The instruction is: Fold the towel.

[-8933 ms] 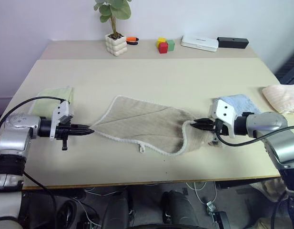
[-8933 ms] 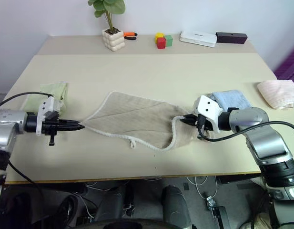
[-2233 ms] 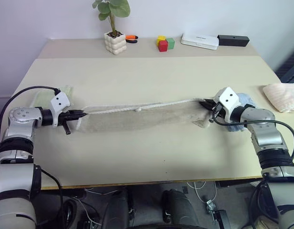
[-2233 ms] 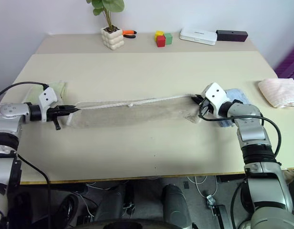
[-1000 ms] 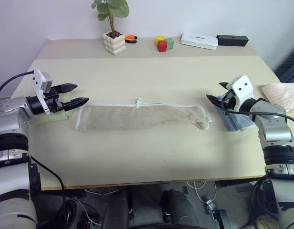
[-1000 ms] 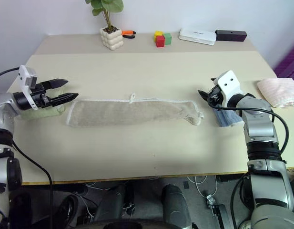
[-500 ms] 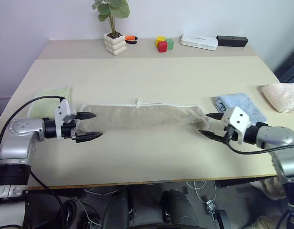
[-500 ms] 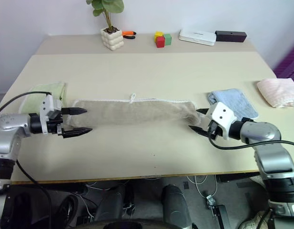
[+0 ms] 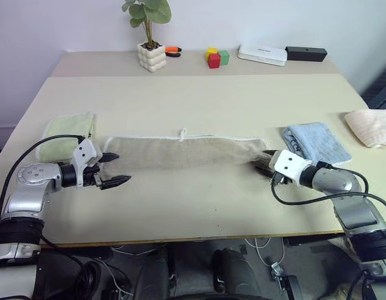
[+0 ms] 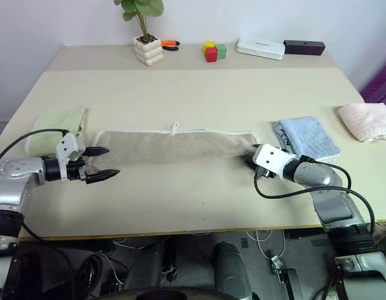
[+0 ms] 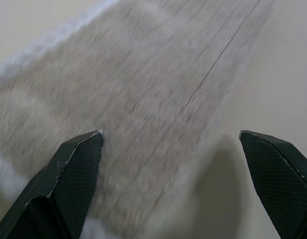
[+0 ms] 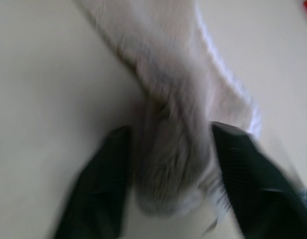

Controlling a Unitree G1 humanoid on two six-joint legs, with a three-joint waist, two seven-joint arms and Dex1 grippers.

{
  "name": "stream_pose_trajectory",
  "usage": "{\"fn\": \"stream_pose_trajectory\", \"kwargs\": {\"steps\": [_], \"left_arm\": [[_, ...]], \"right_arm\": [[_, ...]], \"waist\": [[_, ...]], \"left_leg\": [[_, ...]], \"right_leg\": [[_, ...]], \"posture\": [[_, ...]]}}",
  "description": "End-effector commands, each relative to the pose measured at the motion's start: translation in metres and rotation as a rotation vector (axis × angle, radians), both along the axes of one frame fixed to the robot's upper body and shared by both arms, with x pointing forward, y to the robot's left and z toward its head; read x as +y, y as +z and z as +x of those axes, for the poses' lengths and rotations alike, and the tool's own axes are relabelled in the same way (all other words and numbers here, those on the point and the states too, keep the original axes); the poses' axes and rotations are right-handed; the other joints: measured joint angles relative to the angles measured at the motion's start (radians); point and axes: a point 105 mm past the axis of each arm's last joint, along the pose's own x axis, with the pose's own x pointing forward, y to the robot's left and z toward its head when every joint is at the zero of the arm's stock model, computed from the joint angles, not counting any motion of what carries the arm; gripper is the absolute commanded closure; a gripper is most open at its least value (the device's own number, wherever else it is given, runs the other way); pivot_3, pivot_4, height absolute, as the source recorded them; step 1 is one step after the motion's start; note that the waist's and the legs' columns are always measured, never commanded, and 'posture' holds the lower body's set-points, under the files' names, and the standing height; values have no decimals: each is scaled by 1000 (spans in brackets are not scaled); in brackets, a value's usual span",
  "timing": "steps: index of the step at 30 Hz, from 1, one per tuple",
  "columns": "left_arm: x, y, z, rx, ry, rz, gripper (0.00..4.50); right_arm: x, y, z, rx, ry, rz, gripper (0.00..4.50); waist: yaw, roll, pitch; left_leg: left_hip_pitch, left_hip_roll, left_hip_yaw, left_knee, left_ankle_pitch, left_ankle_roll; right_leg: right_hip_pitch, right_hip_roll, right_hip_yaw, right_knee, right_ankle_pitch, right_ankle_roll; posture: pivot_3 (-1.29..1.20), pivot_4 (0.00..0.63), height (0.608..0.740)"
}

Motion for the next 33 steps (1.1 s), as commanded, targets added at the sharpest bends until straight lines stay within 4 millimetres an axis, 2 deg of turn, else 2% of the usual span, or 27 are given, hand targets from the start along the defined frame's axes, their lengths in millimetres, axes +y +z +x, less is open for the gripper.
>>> {"fn": "stream_pose_trajectory", "kwargs": {"steps": [1,2,6,11,13,16,19,22,26,28,31,33], "left_arm": [[9,7,3,-25,26,34,0],[10,7,3,-23,26,33,0],[12,7,2,-16,31,39,0],[11,8,1,-11,18,34,0],[8,8,1,-8,7,25,0],[6,9,1,-5,4,10,0],[5,8,1,1,-1,12,0],[6,10,1,4,3,-10,0],[4,15,-3,40,-14,-63,0],[4,17,-4,34,-16,-62,0],[0,41,-19,110,-78,-208,0],[-9,64,-38,135,-182,-305,0]], "right_arm": [[-3,16,7,-90,21,-84,4016],[-3,17,7,-106,31,-100,4452],[1,30,6,-202,109,-190,4452],[-2,44,7,-370,203,-399,4452],[-6,40,7,-410,234,-500,4452],[-7,29,6,-391,243,-519,4452],[-5,23,4,-364,268,-523,3559],[-11,21,5,-360,261,-568,2150],[-25,31,8,-347,202,-570,158],[-29,39,9,-368,184,-583,158],[-46,65,10,-356,116,-545,158],[-45,79,7,-334,88,-419,158]], "waist": [[0,0,0],[0,0,0],[-1,0,0],[-2,0,0],[-1,0,0],[-1,0,0],[-2,0,0],[-1,0,0],[1,0,0],[2,0,0],[-3,0,1],[-5,0,1]], "left_leg": [[0,0,0,0,0,0],[0,0,0,0,0,0],[0,0,0,0,0,-1],[0,0,1,0,1,-2],[0,0,1,0,2,-3],[0,0,1,0,3,-4],[0,0,1,0,3,-5],[0,0,1,0,3,-5],[0,0,1,0,3,-5],[0,0,1,0,3,-5],[0,0,1,0,3,-5],[0,0,1,0,3,-5]], "right_leg": [[0,0,0,0,0,0],[0,0,0,0,0,0],[0,0,0,0,0,0],[0,0,0,0,0,0],[0,0,0,0,0,0],[0,0,0,0,0,0],[0,0,0,0,0,0],[0,0,0,0,0,0],[0,0,0,0,0,0],[0,0,0,0,0,0],[0,0,0,0,0,0],[-1,0,1,0,0,0]], "posture": [[0,150,735],[0,150,735],[0,150,735],[0,150,735],[0,150,735],[0,150,735],[0,150,735],[0,150,735],[0,150,735],[0,150,735],[0,150,735],[0,150,735]]}}
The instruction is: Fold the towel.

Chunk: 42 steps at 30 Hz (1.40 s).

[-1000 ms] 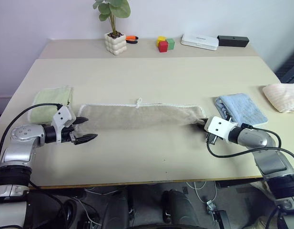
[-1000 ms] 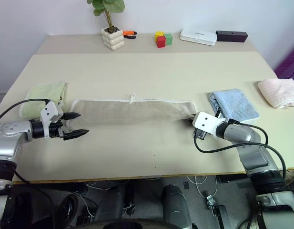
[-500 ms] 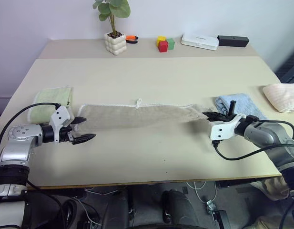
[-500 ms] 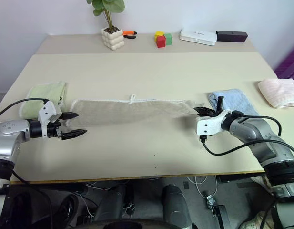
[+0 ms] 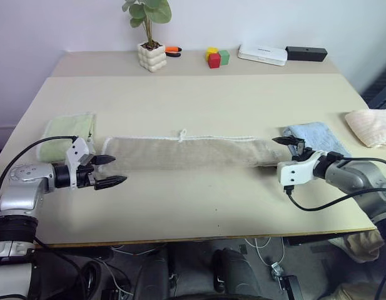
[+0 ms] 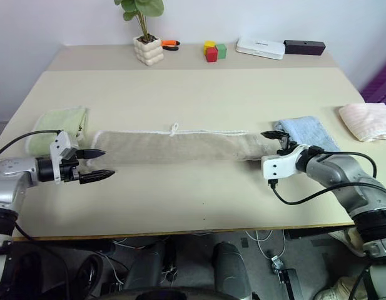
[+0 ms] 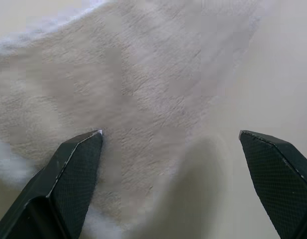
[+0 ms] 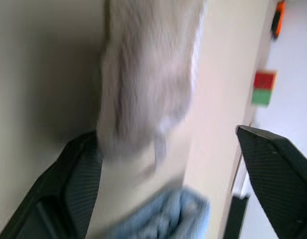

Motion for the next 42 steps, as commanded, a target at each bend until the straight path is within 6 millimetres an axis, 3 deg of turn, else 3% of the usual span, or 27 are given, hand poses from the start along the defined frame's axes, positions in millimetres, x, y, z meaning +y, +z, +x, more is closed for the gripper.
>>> {"fn": "stream_pose_trajectory", "kwargs": {"steps": [1,5,6,8,11,14,15,18,22,25,29,32,35,42], "left_arm": [[-7,50,-21,-55,-114,-130,0],[2,56,-10,-49,-27,-108,0],[3,66,-2,-81,7,-167,0],[1,77,8,-112,48,-248,0],[-21,85,24,-174,82,-414,864],[-31,83,30,-202,115,-453,2263],[-43,78,37,-210,147,-489,2852],[-70,69,53,-223,250,-573,4452],[-104,52,70,-133,419,-716,4452],[-122,24,76,-38,469,-688,4452],[-118,4,86,-31,558,-635,4452],[-102,-9,89,-24,619,-586,4452],[-70,-20,94,-52,718,-517,4452],[-42,-16,96,-100,745,-480,4452]], "right_arm": [[-6,46,0,-50,-43,191,158],[-2,61,0,-26,-52,319,158],[9,74,4,-49,-47,481,158],[28,90,7,-39,-21,716,1058],[80,75,9,87,6,1062,2567],[101,65,9,139,-27,1167,4043],[110,56,14,149,-78,1250,4500],[131,26,26,169,-227,1335,4500],[160,-4,30,256,-291,1361,4500],[157,-25,40,226,-392,1353,4500],[137,-42,47,161,-492,1319,4500],[116,-45,51,99,-551,1308,4500],[92,-51,52,72,-603,1285,4500],[60,-47,53,-8,-626,1196,4500]], "waist": [[-2,0,0],[0,1,-1],[0,1,-1],[1,0,-1],[5,0,-1],[8,0,-1],[8,-1,-1],[10,-2,-2],[7,-2,-2],[5,-2,-2],[3,-2,-2],[5,-2,-2],[6,-2,-3],[2,-2,-4]], "left_leg": [[0,1,0,0,0,0],[2,1,0,0,-1,1],[2,0,-1,0,-1,2],[2,1,-1,1,-1,3],[1,1,-3,1,0,0],[0,0,-2,1,1,-1],[-1,0,-2,1,1,-1],[-1,-1,-3,2,1,-1],[-1,-2,-4,2,1,0],[0,-2,-4,2,1,0],[0,-2,-4,1,1,0],[0,-2,-4,1,1,0],[0,-2,-4,1,0,0],[1,-2,-4,0,0,0]], "right_leg": [[0,0,0,0,0,0],[2,0,0,0,0,0],[2,0,0,0,0,0],[2,1,0,0,0,0],[2,1,-1,1,0,0],[2,1,-1,0,0,0],[2,1,-1,0,0,0],[3,0,-1,0,0,0],[4,0,0,1,0,0],[3,1,0,0,0,0],[3,1,0,0,0,0],[3,1,0,0,0,0],[4,1,0,0,0,0],[4,1,0,0,0,0]], "posture": [[0,150,735],[0,150,735],[0,150,735],[0,150,735],[0,150,735],[0,150,735],[0,150,735],[0,150,735],[0,150,735],[0,150,735],[0,150,735],[0,150,735],[0,150,735],[0,150,735]]}}
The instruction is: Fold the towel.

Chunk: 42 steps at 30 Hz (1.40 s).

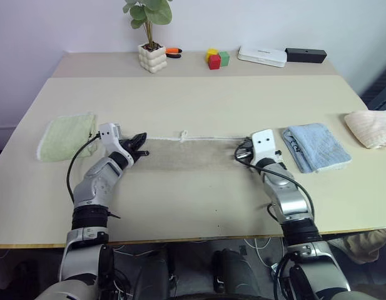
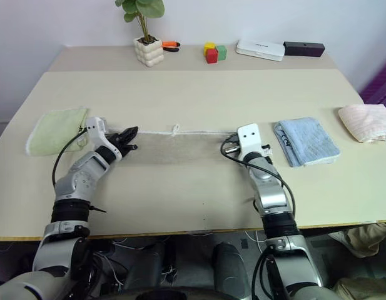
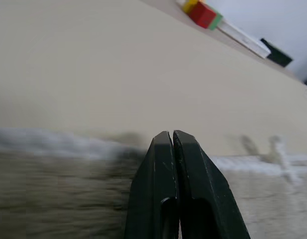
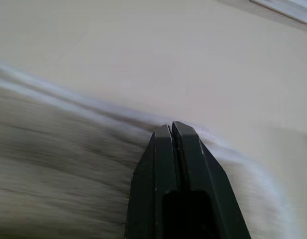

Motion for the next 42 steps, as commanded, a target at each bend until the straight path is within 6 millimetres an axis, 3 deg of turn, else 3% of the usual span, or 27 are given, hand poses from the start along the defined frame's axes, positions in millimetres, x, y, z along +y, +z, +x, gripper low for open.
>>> {"fn": "stream_pose_trajectory", "kwargs": {"steps": [1,4,7,11,14,20,25,32,42], "left_arm": [[16,5,0,-19,29,-13,4452],[14,18,-5,-90,-20,-4,4452],[4,29,-16,-127,-121,-15,3566],[-12,48,-31,-202,-266,83,1552],[-11,63,-39,-244,-350,153,19],[-6,81,-61,-288,-616,226,19],[-4,86,-76,-299,-796,258,19],[-3,92,-69,-320,-824,282,19],[2,91,-84,-313,-850,261,19]], "right_arm": [[-17,3,0,-13,-20,-19,4500],[-19,12,-3,-23,21,56,4500],[-22,32,-7,-55,40,214,3649],[-39,58,-23,-56,21,500,1642],[-41,67,-49,-10,61,678,32],[-43,57,-96,137,75,845,32],[-37,36,-114,231,-3,1013,32],[-24,16,-115,299,-91,1176,32],[-27,6,-93,307,-176,1323,32]], "waist": [[-1,0,0],[0,0,0],[0,0,0],[6,0,1],[6,0,0],[2,0,0],[2,1,0],[0,1,0],[-3,0,0]], "left_leg": [[0,0,0,0,0,0],[0,0,0,0,0,0],[0,0,0,0,0,0],[-1,0,0,-1,0,-1],[-1,0,-1,-1,-2,3],[-1,1,-1,-3,-3,4],[-1,1,-1,-3,-3,4],[-1,1,-1,-3,-3,5],[-1,1,-2,-3,-3,5]], "right_leg": [[0,0,0,0,0,0],[0,0,0,0,0,0],[0,0,0,0,0,0],[-1,0,0,0,0,0],[-1,0,0,-1,0,0],[-2,0,0,-1,0,-1],[-2,0,0,-1,0,-1],[-2,0,0,-2,0,-1],[-2,0,1,-2,0,-1]], "posture": [[0,150,735],[0,150,735],[0,150,735],[0,150,735],[0,150,735],[0,150,735],[0,150,735],[0,150,735],[0,150,735]]}}
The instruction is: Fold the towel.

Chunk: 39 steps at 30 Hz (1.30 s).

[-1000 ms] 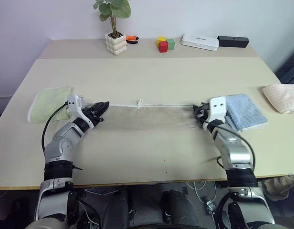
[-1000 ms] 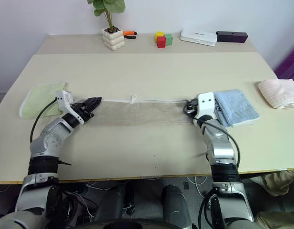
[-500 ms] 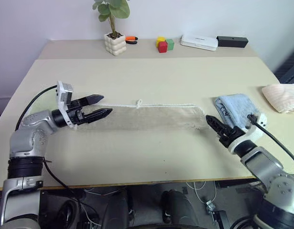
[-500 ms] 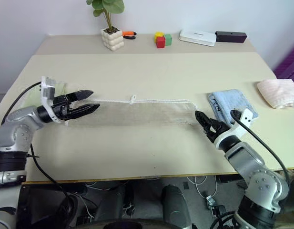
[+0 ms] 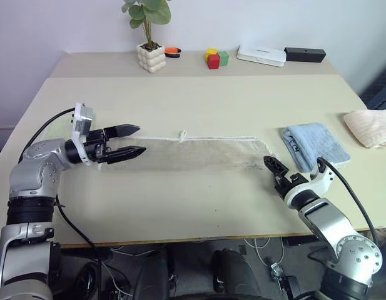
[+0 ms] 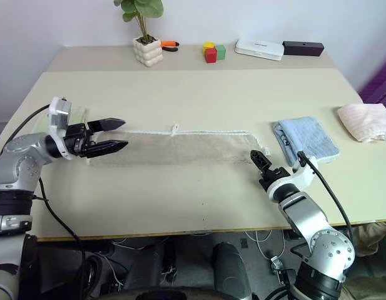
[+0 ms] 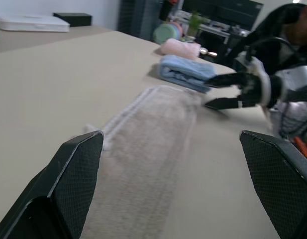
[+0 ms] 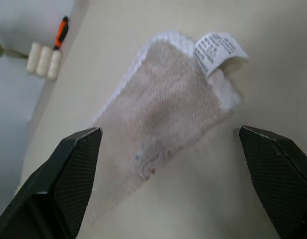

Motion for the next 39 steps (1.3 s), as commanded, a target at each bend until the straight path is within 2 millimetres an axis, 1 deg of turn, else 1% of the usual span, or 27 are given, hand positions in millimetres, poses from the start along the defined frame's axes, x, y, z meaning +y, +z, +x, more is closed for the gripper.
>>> {"fn": "stream_pose_trajectory", "kwargs": {"steps": [1,2,4,5,7,8,9,10,12,15,17,19,22,23,24,25,26,27,28,30,31,34,36,39], "left_arm": [[5,13,-6,-51,9,5,19],[6,13,-7,-53,13,4,19],[7,12,-9,-56,21,9,0],[8,11,-10,-55,28,10,0],[8,10,-12,-52,33,12,0],[9,10,-13,-52,39,9,0],[9,10,-14,-51,44,5,0],[10,10,-14,-50,47,3,0],[10,9,-15,-47,49,4,0],[11,8,-17,-37,55,-1,0],[17,7,-16,-31,77,-1,0],[21,6,-14,-34,97,9,0],[25,5,-12,-34,105,12,0],[25,5,-11,-34,106,11,0],[25,5,-11,-34,106,11,0],[25,5,-10,-34,105,10,0],[24,5,-10,-35,104,8,0],[24,4,-10,-36,104,7,0],[23,4,-9,-37,104,7,0],[23,4,-10,-37,105,5,0],[24,3,-10,-37,108,5,0],[26,3,-10,-38,117,4,0],[25,2,-11,-38,118,5,0],[24,2,-13,-40,118,2,0]], "right_arm": [[-3,-2,9,9,-23,46,32],[-3,-1,13,3,-32,66,32],[-3,-1,20,1,-40,78,547],[-1,-3,23,11,-35,70,890],[0,-6,27,18,-31,60,1975],[-1,-5,30,15,-34,58,2590],[-1,-5,32,12,-37,56,3051],[-2,-4,33,10,-39,47,3642],[-4,-3,34,5,-39,26,4429],[-14,4,36,-14,-35,-130,4429],[-22,18,36,-71,39,-394,4429],[-20,31,36,-139,158,-663,4429],[-12,51,37,-251,303,-948,4429],[-9,56,38,-284,332,-995,4429],[-7,59,39,-304,347,-1019,4429],[0,62,39,-332,381,-1030,4429],[11,65,37,-377,431,-1085,4429],[28,68,33,-436,510,-1125,4429],[40,70,30,-477,566,-1151,4429],[58,74,26,-537,619,-1168,4429],[65,73,26,-549,639,-1180,4429],[92,67,20,-599,753,-1192,4429],[102,63,19,-615,793,-1185,4429],[113,57,23,-619,827,-1173,4429]], "waist": [[0,0,0],[0,0,0],[0,0,0],[0,0,0],[-1,0,0],[-1,0,0],[-1,0,0],[-1,0,0],[-1,0,0],[3,0,0],[6,1,1],[6,2,1],[1,2,1],[-2,2,1],[-2,2,1],[-1,2,1],[1,2,1],[2,2,1],[2,2,1],[4,1,1],[5,1,1],[8,1,1],[7,1,1],[5,1,1]], "left_leg": [[0,0,0,0,0,0],[0,0,0,0,0,0],[0,0,0,0,0,0],[0,0,0,0,0,0],[0,0,0,0,0,0],[0,0,0,0,0,0],[0,0,0,0,0,0],[0,0,0,0,0,0],[0,0,0,0,0,0],[0,0,0,0,0,0],[0,0,0,0,0,0],[-1,-1,1,0,-1,1],[-1,-1,1,0,-1,1],[-1,0,1,0,-1,1],[0,0,1,-1,-1,1],[0,0,1,-1,-1,1],[-1,0,1,-1,-1,1],[-1,0,2,-1,-1,1],[-1,0,2,0,-1,1],[-1,0,2,0,-1,1],[-1,0,1,0,-1,1],[-2,0,1,1,-1,1],[-2,0,1,1,-1,1],[-2,0,1,1,-1,1]], "right_leg": [[0,0,0,0,0,0],[0,0,0,0,0,0],[0,0,0,0,0,0],[0,0,0,0,0,0],[0,0,0,0,0,0],[0,0,0,0,0,0],[0,0,0,0,0,0],[0,0,0,0,0,0],[0,0,0,0,0,0],[0,0,0,0,0,0],[0,0,0,-1,0,0],[-1,-2,1,-1,-1,-1],[-2,-1,1,-1,-1,-1],[-2,0,1,-1,-1,-1],[-2,0,1,-1,-1,-1],[-2,0,1,-1,0,0],[-2,0,1,-1,0,0],[-2,0,1,-1,0,0],[-2,0,1,-1,0,0],[-3,0,1,-1,0,0],[-3,0,1,-1,0,0],[-2,-1,1,-1,0,0],[-2,-1,1,-1,-1,-1],[-2,-1,1,-1,-1,-1]], "posture": [[0,150,735],[0,150,735],[0,150,735],[0,150,735],[0,150,735],[0,150,735],[0,150,735],[0,150,735],[0,150,735],[0,150,735],[0,150,735],[0,150,735],[0,150,735],[0,150,735],[0,150,735],[0,150,735],[0,150,735],[0,150,735],[0,150,735],[0,150,735],[0,150,735],[0,150,735],[0,150,735],[0,150,735]]}}
